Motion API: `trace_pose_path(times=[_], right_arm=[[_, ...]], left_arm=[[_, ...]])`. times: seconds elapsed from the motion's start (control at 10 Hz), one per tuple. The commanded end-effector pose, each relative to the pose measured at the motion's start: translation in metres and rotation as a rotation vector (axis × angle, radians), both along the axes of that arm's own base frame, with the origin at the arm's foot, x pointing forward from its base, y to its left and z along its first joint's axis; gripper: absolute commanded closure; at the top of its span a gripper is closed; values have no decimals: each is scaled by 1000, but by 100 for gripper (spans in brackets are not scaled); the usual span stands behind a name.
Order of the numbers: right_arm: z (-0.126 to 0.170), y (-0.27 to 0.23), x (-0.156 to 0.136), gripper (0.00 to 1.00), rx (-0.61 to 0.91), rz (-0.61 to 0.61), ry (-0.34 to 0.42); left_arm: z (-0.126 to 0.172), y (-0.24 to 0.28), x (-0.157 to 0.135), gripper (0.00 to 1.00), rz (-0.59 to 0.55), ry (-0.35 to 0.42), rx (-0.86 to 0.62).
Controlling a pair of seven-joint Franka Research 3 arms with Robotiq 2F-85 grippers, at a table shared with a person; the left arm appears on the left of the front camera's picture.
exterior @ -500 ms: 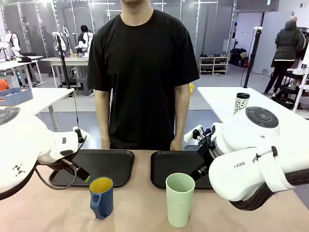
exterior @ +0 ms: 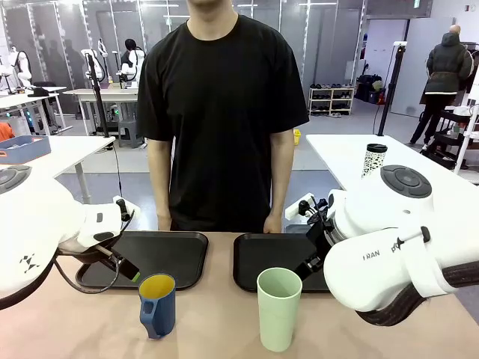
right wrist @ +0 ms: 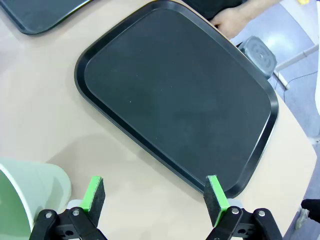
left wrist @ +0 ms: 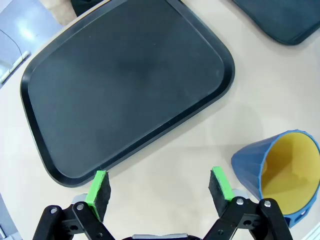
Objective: Sort and store the cups by type.
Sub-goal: Pick up the Reusable plastic cup.
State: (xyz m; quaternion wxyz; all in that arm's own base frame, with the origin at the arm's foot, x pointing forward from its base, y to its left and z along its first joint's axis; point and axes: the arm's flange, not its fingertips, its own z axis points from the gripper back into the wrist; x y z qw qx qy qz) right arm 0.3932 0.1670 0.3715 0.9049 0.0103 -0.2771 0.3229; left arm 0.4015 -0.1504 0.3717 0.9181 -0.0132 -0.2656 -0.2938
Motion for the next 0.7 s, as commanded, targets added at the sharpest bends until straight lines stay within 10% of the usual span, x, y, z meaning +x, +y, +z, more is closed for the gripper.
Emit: trace_pose_path(times=[0.0,0.6], right_arm=[[0,0,0,0,2,-2,1],[0,0,0,0,2,-2,1]], left_arm=[[0,0,0,0,1,0,0],[0,0,0,0,1,0,0]])
